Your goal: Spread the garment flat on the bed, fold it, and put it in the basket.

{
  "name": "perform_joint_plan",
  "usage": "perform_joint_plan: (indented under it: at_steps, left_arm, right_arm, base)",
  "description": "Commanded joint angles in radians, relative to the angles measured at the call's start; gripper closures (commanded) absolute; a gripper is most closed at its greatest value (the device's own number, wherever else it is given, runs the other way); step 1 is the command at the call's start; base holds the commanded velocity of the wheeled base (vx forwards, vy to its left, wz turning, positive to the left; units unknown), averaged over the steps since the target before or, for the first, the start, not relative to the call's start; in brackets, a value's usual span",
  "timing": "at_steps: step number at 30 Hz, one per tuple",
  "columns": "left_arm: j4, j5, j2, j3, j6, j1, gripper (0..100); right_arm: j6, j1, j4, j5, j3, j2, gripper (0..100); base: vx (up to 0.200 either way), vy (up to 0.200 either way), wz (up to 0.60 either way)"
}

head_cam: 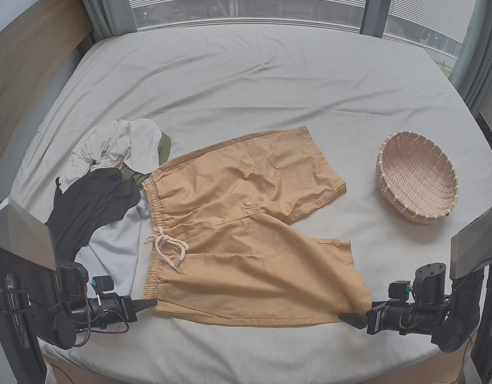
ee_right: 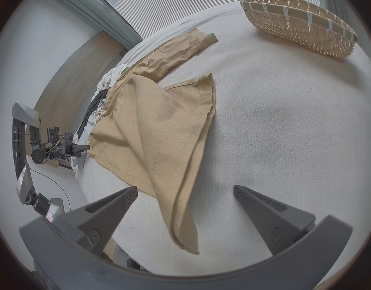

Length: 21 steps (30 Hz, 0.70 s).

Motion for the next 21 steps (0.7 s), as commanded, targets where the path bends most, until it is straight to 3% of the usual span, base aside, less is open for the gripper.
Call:
perform_joint_plan:
  at_steps: [1,9,10,13,18,21]
  left_arm:
    - [0.002,-0.001,0.007,0.021,0.020,0.011,100]
    - [-0.010,-0.001,0.022,0.052,0.076,0.025,100]
    - [-0.015,-0.001,0.022,0.052,0.080,0.023,0]
    - [-0.029,-0.021,0.010,0.043,0.090,0.016,0]
    - [-0.029,-0.028,-0.045,-0.005,0.076,0.011,0]
    - [-0.029,-0.037,-0.085,-0.022,0.055,0.010,0]
  right_arm:
    - [0.005,0.025,0.002,0.001,0.016,0.020,0]
    - [0.008,0.042,-0.004,0.010,0.004,-0.003,0]
    - [0.011,0.042,-0.004,0.010,-0.002,-0.012,0]
    - [0.047,0.041,-0.004,0.008,-0.036,-0.037,0]
    - [0.213,0.022,-0.003,-0.007,-0.173,-0.046,0]
    - [0.251,-0.001,-0.003,-0.039,-0.229,-0.045,0]
  base:
    - [0.000,0.000,0.00]
    - [0.000,0.000,0.00]
    - [0.000,0.000,0.00]
    - [0.000,0.000,0.00]
    - [0.000,0.000,0.00]
    - [0.000,0.000,0.00]
